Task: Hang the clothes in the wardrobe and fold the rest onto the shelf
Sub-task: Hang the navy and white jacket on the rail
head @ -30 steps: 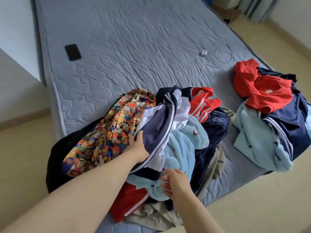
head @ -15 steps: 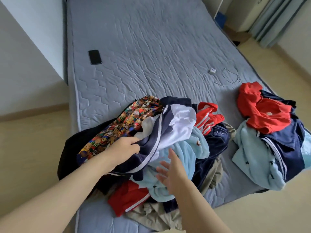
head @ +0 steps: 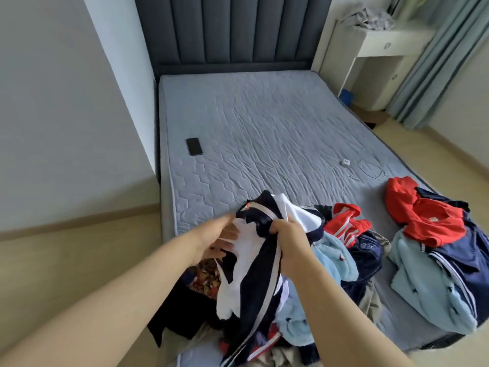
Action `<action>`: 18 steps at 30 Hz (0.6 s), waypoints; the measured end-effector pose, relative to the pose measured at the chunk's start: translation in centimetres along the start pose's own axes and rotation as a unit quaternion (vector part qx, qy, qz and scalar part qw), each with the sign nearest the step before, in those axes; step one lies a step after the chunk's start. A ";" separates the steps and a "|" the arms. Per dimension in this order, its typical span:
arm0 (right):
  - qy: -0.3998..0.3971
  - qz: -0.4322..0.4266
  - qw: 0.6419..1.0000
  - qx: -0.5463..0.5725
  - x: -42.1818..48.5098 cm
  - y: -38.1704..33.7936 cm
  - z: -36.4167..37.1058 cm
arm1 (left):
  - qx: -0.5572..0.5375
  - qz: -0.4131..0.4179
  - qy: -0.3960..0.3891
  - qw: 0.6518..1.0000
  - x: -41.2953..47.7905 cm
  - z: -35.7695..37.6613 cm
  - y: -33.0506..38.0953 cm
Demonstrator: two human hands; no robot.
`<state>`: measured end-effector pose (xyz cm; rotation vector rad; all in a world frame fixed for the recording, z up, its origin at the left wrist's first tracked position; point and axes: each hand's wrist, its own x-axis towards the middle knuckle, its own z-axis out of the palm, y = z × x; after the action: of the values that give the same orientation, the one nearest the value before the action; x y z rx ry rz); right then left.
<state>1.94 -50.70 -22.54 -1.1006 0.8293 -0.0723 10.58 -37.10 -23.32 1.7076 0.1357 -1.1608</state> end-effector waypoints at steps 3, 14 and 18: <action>-0.116 -0.028 0.993 0.011 -2.8 -1.3 2.9 | -0.181 0.000 -0.026 0.983 -1.7 -1.5 1.0; -0.122 0.039 0.990 0.067 -6.4 -2.0 9.6 | -0.174 0.245 0.077 0.951 -9.5 -10.1 3.0; -0.217 0.038 0.972 0.077 -7.5 -1.4 14.3 | 0.000 0.359 0.002 0.933 -14.1 -12.1 2.7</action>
<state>6.09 -37.24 -14.49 -0.8925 0.4613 0.1619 12.25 -23.07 -10.88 1.5524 -0.4565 -0.6017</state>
